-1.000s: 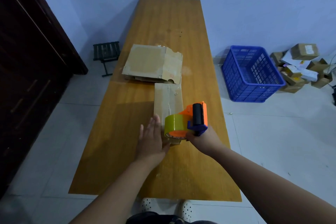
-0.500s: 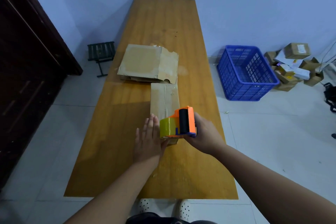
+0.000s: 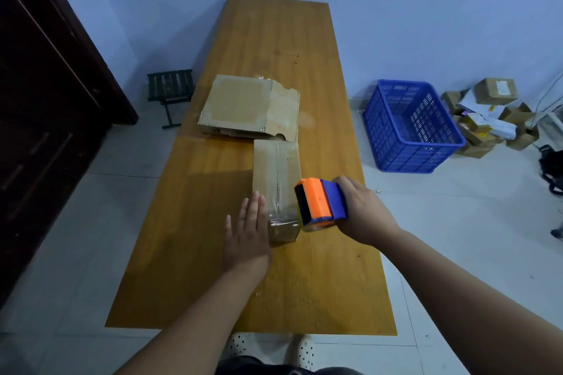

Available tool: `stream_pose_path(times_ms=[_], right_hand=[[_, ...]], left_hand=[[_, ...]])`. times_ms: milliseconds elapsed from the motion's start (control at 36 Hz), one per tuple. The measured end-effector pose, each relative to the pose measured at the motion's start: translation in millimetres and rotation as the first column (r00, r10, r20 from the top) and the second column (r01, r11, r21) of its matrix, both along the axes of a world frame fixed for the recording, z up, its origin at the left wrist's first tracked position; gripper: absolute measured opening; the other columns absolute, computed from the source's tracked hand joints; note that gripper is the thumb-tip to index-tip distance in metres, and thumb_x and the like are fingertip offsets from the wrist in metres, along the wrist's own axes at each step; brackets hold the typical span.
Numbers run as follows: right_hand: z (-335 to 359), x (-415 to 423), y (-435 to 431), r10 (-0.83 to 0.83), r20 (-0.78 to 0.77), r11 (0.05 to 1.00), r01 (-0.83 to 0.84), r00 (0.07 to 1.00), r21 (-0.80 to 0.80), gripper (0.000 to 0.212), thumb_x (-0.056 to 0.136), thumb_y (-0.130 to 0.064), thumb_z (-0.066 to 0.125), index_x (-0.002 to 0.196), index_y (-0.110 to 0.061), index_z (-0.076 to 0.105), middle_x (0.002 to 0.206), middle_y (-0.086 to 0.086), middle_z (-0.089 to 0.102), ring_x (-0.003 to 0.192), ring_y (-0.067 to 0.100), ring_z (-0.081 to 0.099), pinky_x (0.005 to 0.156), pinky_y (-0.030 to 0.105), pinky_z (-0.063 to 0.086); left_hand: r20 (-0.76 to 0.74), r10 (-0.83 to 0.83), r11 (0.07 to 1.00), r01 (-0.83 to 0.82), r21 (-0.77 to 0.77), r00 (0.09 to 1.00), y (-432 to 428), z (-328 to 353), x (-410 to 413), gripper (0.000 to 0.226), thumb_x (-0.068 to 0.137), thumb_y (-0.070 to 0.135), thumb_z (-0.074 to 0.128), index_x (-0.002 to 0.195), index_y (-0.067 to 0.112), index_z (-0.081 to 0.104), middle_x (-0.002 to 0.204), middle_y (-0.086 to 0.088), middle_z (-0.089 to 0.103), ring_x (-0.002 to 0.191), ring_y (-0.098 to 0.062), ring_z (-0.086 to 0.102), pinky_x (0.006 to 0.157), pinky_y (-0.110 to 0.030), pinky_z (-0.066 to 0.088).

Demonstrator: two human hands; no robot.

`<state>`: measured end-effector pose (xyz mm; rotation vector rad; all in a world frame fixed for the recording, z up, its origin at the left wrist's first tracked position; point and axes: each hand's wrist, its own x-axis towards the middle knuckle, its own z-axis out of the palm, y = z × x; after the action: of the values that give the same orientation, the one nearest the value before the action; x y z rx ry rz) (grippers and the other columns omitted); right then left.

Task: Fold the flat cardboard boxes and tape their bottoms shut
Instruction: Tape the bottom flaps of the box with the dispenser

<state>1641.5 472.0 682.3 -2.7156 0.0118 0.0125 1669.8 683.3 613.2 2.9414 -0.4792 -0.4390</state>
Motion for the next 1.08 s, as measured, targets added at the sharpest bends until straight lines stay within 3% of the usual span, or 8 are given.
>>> stream_pose_path(times_ms=[222, 333, 528, 750, 833, 889, 1000, 1083], right_hand=[[-8.5, -4.8, -4.4, -0.043, -0.012, 0.999, 0.043, 0.999, 0.02, 0.037, 0.081, -0.02, 0.071, 0.109, -0.016, 0.048, 0.095, -0.003, 0.053, 0.08, 0.012, 0.055, 0.067, 0.026, 0.046], [-19.7, -6.9, -11.8, -0.091, -0.046, 0.994, 0.093, 0.995, 0.05, 0.04, 0.081, -0.019, 0.073, 0.112, -0.018, 0.048, 0.098, -0.003, 0.055, 0.082, 0.011, 0.052, 0.067, 0.022, 0.039], [-38.1, -11.4, -19.5, -0.143, -0.083, 0.978, 0.153, 0.986, 0.139, 0.038, 0.084, -0.016, 0.07, 0.114, -0.018, 0.048, 0.098, -0.004, 0.055, 0.085, 0.009, 0.051, 0.066, 0.011, 0.034], [-51.9, -12.3, -27.6, -0.149, -0.126, 0.98, 0.163, 0.981, 0.112, 0.045, 0.084, -0.026, 0.072, 0.118, -0.029, 0.042, 0.096, -0.01, 0.059, 0.084, 0.01, 0.059, 0.072, 0.028, 0.052], [-52.1, -13.7, -27.2, -0.148, -0.133, 0.986, 0.156, 0.98, 0.057, 0.049, 0.085, -0.023, 0.07, 0.124, -0.026, 0.04, 0.095, -0.011, 0.053, 0.083, 0.013, 0.057, 0.071, 0.03, 0.051], [-52.1, -13.6, -27.4, -0.152, -0.131, 0.986, 0.161, 0.98, 0.055, 0.048, 0.085, -0.02, 0.068, 0.124, -0.026, 0.04, 0.094, -0.009, 0.052, 0.082, 0.015, 0.057, 0.068, 0.03, 0.05], [-54.5, -13.2, -32.8, -0.158, -0.122, 0.98, 0.17, 0.98, 0.099, 0.046, 0.085, -0.016, 0.068, 0.121, -0.025, 0.04, 0.091, -0.005, 0.056, 0.08, 0.016, 0.058, 0.066, 0.027, 0.046], [-54.8, -12.1, -36.4, -0.165, -0.122, 0.977, 0.179, 0.979, 0.119, 0.048, 0.085, -0.016, 0.069, 0.121, -0.026, 0.04, 0.09, -0.004, 0.058, 0.081, 0.016, 0.059, 0.068, 0.025, 0.043]], left_hand=[[0.019, -0.019, 1.0, 0.019, -0.02, 1.0, 2.6, 0.9, -0.3, 0.086, 0.095, 0.02, 0.041, 0.14, 0.02, -0.033, 0.143, 0.004, -0.04, 0.142, -0.018, -0.023, 0.116, -0.045, -0.002], [-0.003, -0.019, 1.0, 0.019, -0.023, 1.0, 2.6, 1.2, 1.1, 0.086, 0.095, 0.019, 0.043, 0.143, 0.02, -0.029, 0.143, 0.005, -0.04, 0.142, -0.018, -0.023, 0.117, -0.045, -0.001], [-0.005, -0.022, 1.0, 0.022, -0.011, 1.0, 3.3, -2.1, 2.0, 0.1, 0.091, 0.015, 0.05, 0.134, 0.021, -0.04, 0.143, 0.005, -0.044, 0.139, -0.018, -0.028, 0.115, -0.045, -0.005], [0.005, -0.054, 0.996, 0.053, 0.067, 0.999, 3.9, 1.6, 1.8, 0.103, 0.09, 0.017, 0.054, 0.139, 0.017, -0.036, 0.143, 0.001, -0.045, 0.14, -0.021, -0.027, 0.118, -0.046, 0.001], [0.009, -0.063, 0.994, 0.062, 0.091, 0.998, 3.2, 4.7, 3.0, 0.097, 0.092, 0.016, 0.049, 0.139, 0.017, -0.035, 0.144, 0.0, -0.043, 0.141, -0.021, -0.025, 0.118, -0.046, 0.002], [0.003, -0.082, 0.989, 0.081, 0.121, 0.997, 2.8, 7.2, 3.9, 0.093, 0.094, 0.022, 0.047, 0.137, 0.015, -0.035, 0.148, -0.002, -0.039, 0.142, -0.022, -0.023, 0.118, -0.046, 0.001], [-0.007, -0.11, 0.989, 0.111, 0.099, 0.994, -5.3, 15.2, 5.8, 0.096, 0.088, 0.068, 0.033, 0.147, 0.014, -0.021, 0.155, -0.009, -0.024, 0.144, -0.025, -0.018, 0.115, -0.046, -0.005], [-0.068, -0.138, 0.988, 0.142, 0.057, 0.988, -15.1, 22.2, 6.1, 0.089, 0.078, 0.079, 0.021, 0.145, 0.037, -0.02, 0.154, -0.017, -0.022, 0.143, -0.035, -0.014, 0.115, -0.048, -0.004]])
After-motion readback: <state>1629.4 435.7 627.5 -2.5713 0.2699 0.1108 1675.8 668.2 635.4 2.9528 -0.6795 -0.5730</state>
